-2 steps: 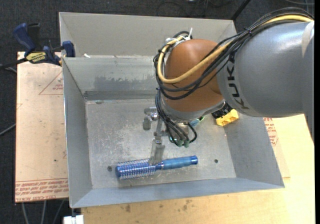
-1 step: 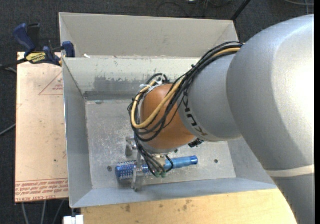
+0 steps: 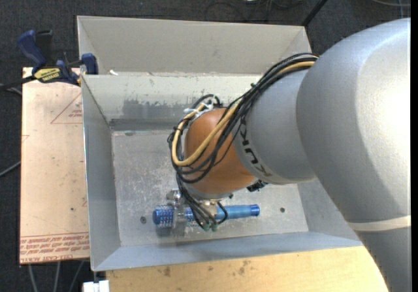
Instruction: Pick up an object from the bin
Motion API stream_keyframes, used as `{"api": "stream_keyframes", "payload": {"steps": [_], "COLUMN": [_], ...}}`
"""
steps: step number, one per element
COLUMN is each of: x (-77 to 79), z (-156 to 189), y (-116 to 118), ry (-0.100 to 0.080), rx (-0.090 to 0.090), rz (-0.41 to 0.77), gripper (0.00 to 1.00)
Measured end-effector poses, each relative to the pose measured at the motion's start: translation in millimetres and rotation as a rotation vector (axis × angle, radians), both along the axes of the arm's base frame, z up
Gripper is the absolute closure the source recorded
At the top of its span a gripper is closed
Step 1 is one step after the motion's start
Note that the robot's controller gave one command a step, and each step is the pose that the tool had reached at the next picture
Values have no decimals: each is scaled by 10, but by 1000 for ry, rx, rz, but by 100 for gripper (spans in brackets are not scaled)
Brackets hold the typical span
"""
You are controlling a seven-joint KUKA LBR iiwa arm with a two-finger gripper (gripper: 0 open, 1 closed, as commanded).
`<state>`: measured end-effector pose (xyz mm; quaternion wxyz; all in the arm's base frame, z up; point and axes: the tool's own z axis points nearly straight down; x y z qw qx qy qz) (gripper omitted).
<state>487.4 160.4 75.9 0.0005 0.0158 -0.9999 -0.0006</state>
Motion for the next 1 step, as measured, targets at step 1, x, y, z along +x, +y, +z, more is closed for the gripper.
{"api": "stream_keyframes", "payload": {"steps": [1], "x": [5], "z": [1608], "y": [-332], "ry": [-9], "rx": [0], "rz": [22], "gripper": [100]}}
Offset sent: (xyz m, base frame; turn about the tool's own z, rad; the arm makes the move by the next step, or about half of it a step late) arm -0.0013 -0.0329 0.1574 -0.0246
